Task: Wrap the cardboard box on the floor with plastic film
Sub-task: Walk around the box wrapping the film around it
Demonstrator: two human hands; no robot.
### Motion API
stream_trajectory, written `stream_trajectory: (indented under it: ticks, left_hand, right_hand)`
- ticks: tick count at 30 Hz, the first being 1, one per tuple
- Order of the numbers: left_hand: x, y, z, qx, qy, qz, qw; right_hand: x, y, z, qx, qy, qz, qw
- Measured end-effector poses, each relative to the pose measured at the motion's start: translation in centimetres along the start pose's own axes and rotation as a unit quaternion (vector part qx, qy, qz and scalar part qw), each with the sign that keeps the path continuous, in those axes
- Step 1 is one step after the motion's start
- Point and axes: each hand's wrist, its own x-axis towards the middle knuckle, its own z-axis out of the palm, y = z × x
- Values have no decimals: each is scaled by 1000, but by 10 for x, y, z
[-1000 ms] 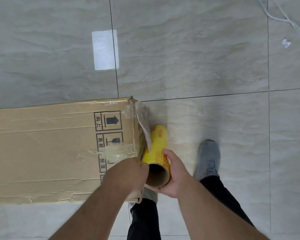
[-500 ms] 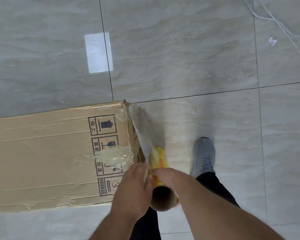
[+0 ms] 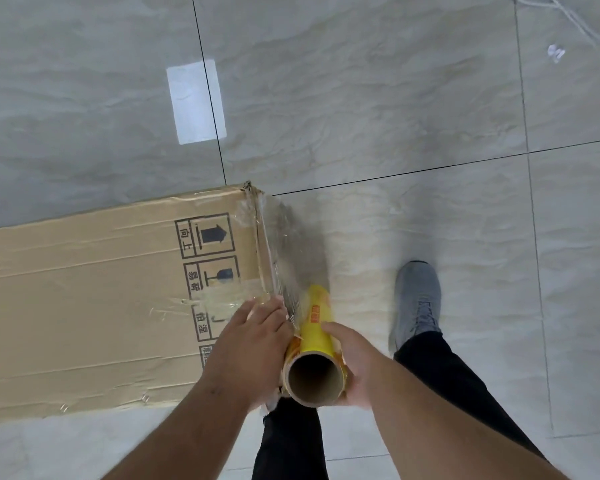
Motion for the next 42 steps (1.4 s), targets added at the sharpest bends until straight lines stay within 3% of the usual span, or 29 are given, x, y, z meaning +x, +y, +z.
stream_trajectory:
  ticks: [3,6,9,13,17,20,24,26,28,31,33,36,38,42]
  left_hand:
    - [-2,-4,2,-9,54,28,998]
    - [-2,-5,2,7,50,41,998]
    - [-1,-7,-1,13,45,56,997]
    - [-3,-6,-3,0,47,59,997]
    - [0,5,-10,41,42,72,996]
    - [7,9,-11,110,20,65,992]
    - [20,14,2,150,-36,153,976]
    - [23,21,8,153,-90,156,972]
    - [22,25,11,174,-96,152,968]
    - [20,21,16,170,-88,141,971]
    - [18,19,18,157,-78,143,974]
    - [17,18,17,138,-70,141,978]
    - [20,18,16,144,-69,140,977]
    - [23,19,24,153,-74,120,978]
  right_hand:
    - [18,25,-5,141,-76,11,987]
    - [34,29,-2,179,-96,2,979]
    - [28,22,-5,32,-55,-48,997]
    - [23,29,-20,-157,26,-83,984]
    - [-4,36,-20,-247,89,-96,960]
    - [1,35,0,-325,58,-135,934]
    - [29,44,15,-312,60,-132,939]
    - [32,51,12,-266,50,-128,954]
    - [35,60,10,-198,23,-121,973]
    - [65,85,-1,31,-29,-102,994]
    - [68,108,-5,211,-81,-56,973]
    - [70,126,0,344,-174,-59,921]
    - [69,125,-1,370,-183,-71,908]
    - [68,124,-20,222,-104,-86,966]
